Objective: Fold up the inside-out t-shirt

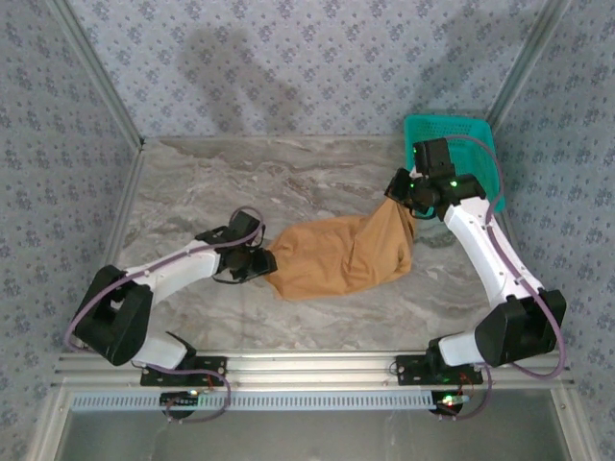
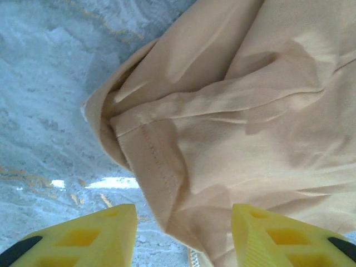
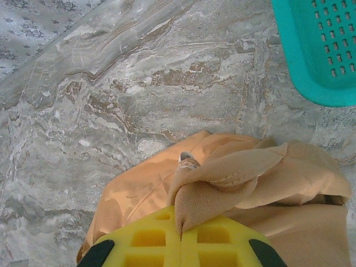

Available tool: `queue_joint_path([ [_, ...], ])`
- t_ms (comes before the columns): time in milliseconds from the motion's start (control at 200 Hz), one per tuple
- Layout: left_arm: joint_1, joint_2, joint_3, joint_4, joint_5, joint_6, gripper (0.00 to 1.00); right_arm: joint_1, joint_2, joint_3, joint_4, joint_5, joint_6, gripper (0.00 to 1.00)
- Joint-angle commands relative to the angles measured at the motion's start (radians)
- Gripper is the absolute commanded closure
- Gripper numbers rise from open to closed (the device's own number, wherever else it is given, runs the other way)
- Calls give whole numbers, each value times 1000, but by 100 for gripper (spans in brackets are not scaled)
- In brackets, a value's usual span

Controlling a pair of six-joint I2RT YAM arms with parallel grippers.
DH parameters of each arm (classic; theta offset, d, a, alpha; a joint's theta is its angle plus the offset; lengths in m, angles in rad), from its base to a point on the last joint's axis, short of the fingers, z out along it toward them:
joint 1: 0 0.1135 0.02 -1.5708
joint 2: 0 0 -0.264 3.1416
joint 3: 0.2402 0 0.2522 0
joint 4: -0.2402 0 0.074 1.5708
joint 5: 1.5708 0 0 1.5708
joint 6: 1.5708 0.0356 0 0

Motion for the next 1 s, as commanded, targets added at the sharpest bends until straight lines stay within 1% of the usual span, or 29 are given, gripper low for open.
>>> queue_joint_path([
  [0, -7, -5, -38, 41, 5, -48, 54, -6, -12, -7, 22, -10, -18, 100],
  [180, -11, 47, -17, 79, 18, -63, 60, -7, -10, -2, 17, -14, -17, 100],
  [260, -12, 62, -9, 80, 12, -63, 67, -8, -10, 1, 13, -13, -17, 100],
  [360, -12, 68, 1, 74, -1, -62, 84, -9, -12, 1, 13, -14, -17, 100],
  [380, -12, 69, 4, 70, -4, -61, 89, -8, -10, 0, 12, -15, -17, 100],
  [415, -11, 66, 14, 57, -9, -57, 100, -9, -12, 1, 6, -21, -17, 100],
  [535, 6, 18, 77, -54, -50, -7, 100, -16, -25, 29, -37, -33, -18, 100],
  [555, 16, 3, 96, -80, -54, 11, 100, -20, -29, 41, -47, -33, -53, 100],
  [635, 108, -68, 199, -207, -57, 106, 100, -41, -44, 104, -100, -18, -89, 100],
  [715, 255, -146, 331, -324, -43, 204, 100, -63, -64, 173, -160, 24, -128, 100],
  [765, 358, -183, 418, -362, -15, 247, 100, -72, -75, 212, -194, 53, -141, 100],
  [820, 449, -204, 510, -386, 31, 275, 100, -78, -84, 248, -221, 63, -143, 100],
  [899, 525, -203, 627, -406, 94, 285, 100, -74, -103, 260, -183, 38, -112, 100],
  [994, 553, -194, 727, -405, 137, 269, 100, -29, -127, 267, -140, -17, -69, 100],
])
